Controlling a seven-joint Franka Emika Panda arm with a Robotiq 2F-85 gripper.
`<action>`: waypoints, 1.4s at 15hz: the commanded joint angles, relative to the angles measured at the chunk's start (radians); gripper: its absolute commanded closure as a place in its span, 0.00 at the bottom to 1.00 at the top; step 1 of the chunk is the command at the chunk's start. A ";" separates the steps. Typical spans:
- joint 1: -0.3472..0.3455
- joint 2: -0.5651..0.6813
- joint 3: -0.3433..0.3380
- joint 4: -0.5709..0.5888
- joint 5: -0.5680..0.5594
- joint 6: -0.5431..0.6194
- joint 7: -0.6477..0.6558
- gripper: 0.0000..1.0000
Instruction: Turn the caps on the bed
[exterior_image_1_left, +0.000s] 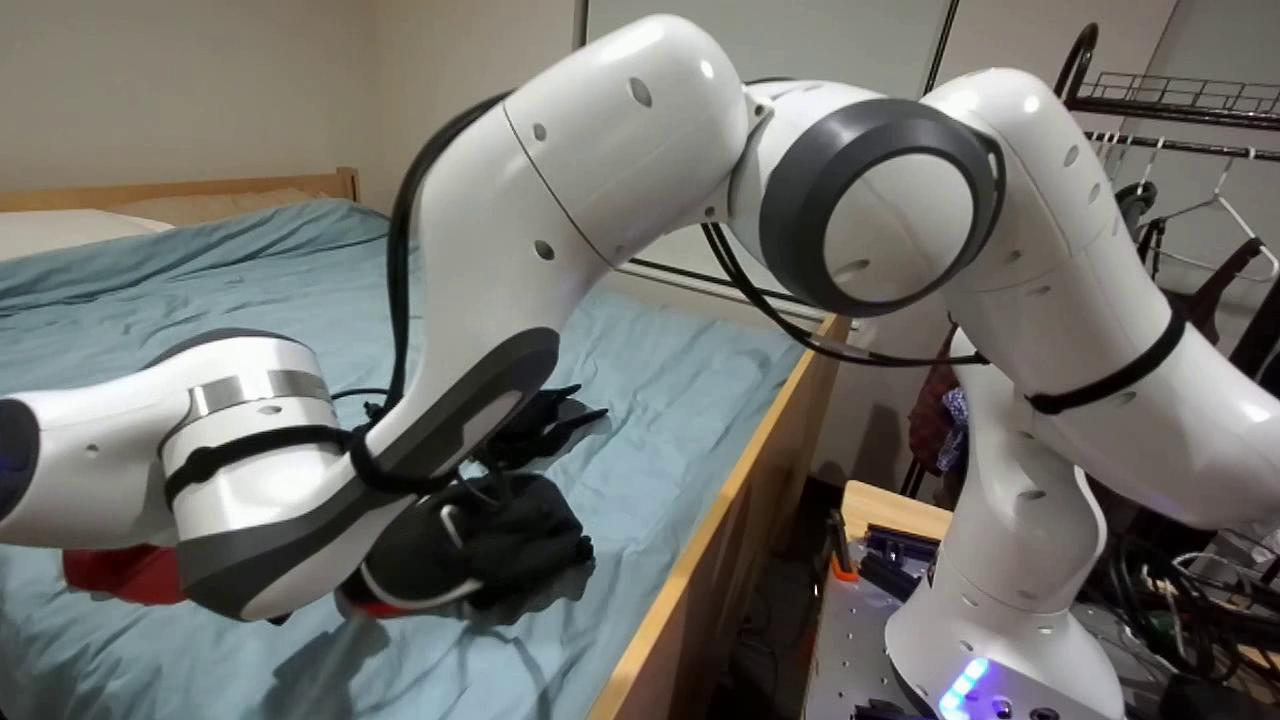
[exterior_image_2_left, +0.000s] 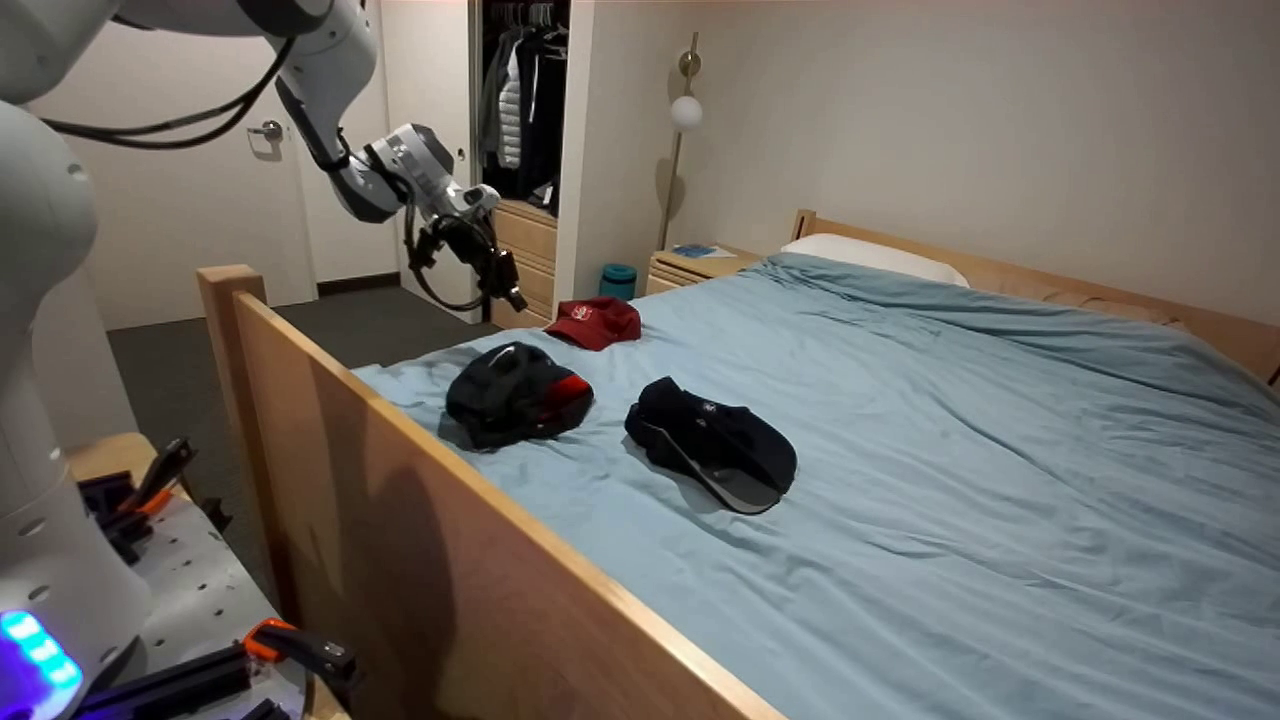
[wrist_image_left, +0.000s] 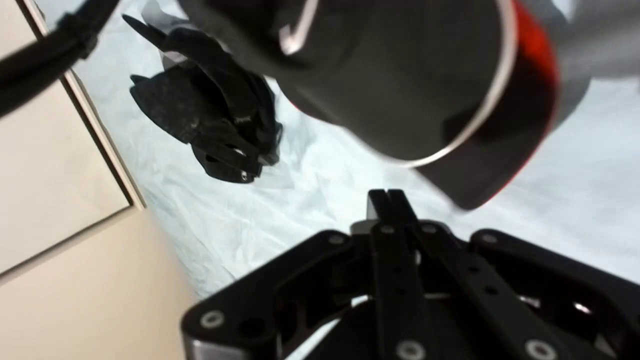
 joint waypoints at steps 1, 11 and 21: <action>0.004 0.002 0.073 0.011 -0.086 0.092 -0.034 0.97; -0.052 0.113 0.151 0.165 0.144 -0.096 -0.306 0.36; -0.138 0.190 0.082 0.236 0.237 -0.289 -0.316 0.00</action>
